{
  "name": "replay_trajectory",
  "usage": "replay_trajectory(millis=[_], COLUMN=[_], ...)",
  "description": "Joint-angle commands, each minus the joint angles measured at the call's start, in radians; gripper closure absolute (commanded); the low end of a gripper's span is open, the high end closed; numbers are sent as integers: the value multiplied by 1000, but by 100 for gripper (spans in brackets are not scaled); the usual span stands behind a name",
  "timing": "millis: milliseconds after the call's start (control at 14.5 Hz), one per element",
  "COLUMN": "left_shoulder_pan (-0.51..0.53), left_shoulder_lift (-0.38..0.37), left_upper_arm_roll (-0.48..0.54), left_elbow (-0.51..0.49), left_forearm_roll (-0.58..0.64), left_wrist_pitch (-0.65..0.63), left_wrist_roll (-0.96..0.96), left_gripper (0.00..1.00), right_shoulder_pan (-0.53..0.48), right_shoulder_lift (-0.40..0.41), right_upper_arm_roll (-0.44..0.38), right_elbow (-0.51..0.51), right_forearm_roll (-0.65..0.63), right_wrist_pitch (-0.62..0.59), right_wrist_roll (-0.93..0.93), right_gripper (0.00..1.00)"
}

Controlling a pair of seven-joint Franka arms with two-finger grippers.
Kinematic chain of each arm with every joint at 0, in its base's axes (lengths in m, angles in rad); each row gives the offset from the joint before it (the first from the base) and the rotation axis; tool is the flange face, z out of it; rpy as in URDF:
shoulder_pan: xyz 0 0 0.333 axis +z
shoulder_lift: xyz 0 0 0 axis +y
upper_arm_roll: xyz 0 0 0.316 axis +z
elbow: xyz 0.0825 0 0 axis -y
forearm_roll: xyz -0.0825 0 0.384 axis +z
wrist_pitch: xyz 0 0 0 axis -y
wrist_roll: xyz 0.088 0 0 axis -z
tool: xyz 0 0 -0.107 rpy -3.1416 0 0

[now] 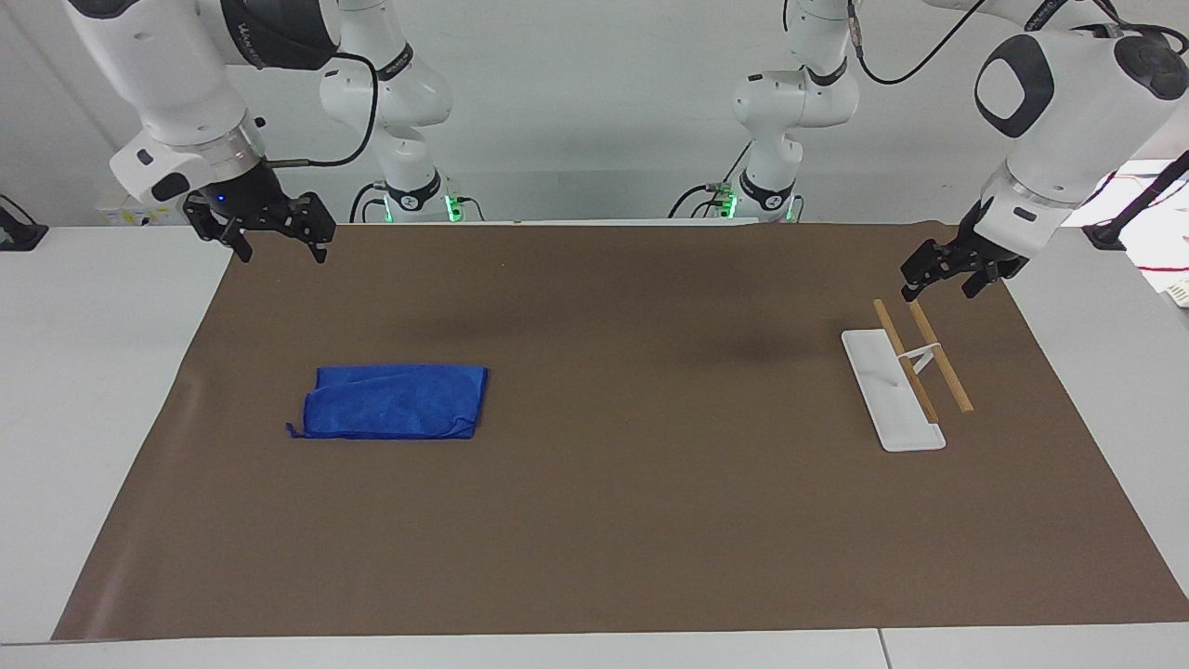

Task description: Right arm passes towel to left arm to hang

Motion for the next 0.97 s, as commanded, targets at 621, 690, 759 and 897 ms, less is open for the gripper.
replay_trajectory(millis=[621,690,759,897], left_shoulder_pan=[-3,-3,-3,-3], left_shoulder_lift=[-11,-11,-11,-11], left_upper_arm_roll=[5,5,5,5], left_elbow=[-2,-2,-2,-2], left_forearm_roll=[18,17,17,17], left_wrist_pitch=[4,4,4,4], left_wrist_roll=[5,5,5,5], left_gripper=[0,0,0,0], right_shoulder_pan=[-3,-3,-2,-2], right_shoulder_lift=[59,68,82,111], right_upper_arm_roll=[3,3,3,3], right_elbow=[-382,-432,-481,-541], right_forearm_roll=[27,27,27,27], right_wrist_pitch=[542,623,703,809], right_wrist_roll=[-22,-23,-23,-26], right_gripper=[0,0,0,0])
